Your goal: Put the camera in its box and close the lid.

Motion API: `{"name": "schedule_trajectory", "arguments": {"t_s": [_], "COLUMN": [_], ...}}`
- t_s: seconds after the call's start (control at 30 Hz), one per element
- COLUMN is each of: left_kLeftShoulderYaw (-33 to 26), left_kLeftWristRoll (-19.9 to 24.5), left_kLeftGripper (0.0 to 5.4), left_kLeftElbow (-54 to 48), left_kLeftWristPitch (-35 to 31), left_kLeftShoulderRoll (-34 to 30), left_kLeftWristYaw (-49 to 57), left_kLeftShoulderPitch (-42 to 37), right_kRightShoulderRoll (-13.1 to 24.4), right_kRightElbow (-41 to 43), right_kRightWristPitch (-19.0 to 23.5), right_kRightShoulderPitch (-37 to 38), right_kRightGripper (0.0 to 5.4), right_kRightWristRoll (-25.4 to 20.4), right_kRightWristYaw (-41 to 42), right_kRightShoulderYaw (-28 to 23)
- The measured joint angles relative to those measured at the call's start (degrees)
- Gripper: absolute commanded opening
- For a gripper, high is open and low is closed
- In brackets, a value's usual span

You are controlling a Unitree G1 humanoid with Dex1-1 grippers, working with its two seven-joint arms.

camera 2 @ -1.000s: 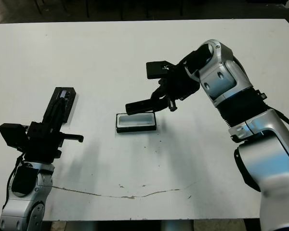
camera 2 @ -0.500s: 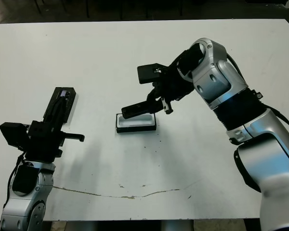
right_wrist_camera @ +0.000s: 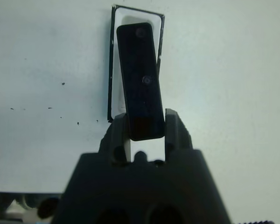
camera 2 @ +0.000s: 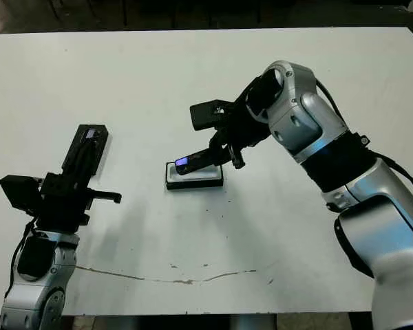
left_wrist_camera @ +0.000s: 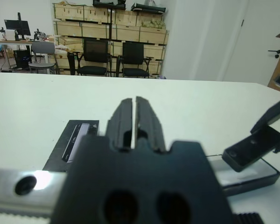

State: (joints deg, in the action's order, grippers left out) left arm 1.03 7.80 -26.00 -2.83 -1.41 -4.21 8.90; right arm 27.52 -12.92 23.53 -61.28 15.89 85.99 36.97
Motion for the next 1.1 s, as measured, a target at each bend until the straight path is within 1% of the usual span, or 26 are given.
{"name": "schedule_trajectory", "arguments": {"t_s": [0.23,0.47,0.93,1.1], "left_kLeftShoulderYaw": [0.30,0.48,0.70,0.73], "left_kLeftWristRoll": [-0.05,-0.09,0.01,0.03], "left_kLeftGripper": [0.00,0.00,0.00,0.00], "left_kLeftElbow": [0.01,0.06,0.05,0.14], "left_kLeftWristPitch": [0.13,0.38,0.39,0.96], "left_kLeftShoulderRoll": [0.05,0.08,0.30,0.30], "left_kLeftWristYaw": [0.20,0.26,0.49,0.45], "left_kLeftShoulderPitch": [0.12,0.15,1.42,1.45], "right_kRightShoulderRoll": [0.02,0.26,-0.13,-0.49], "right_kRightElbow": [0.00,0.56,1.13,0.77], "right_kRightWristPitch": [-0.60,-2.15,-1.81,-1.37], "right_kRightShoulderPitch": [0.05,0.53,1.00,1.14], "right_kRightGripper": [0.52,0.52,0.52,0.52], "right_kRightWristRoll": [0.86,1.63,4.02,4.20], "right_kRightWristYaw": [0.00,-0.05,-1.06,-1.12], "right_kRightShoulderYaw": [0.25,0.39,1.21,1.21]}}
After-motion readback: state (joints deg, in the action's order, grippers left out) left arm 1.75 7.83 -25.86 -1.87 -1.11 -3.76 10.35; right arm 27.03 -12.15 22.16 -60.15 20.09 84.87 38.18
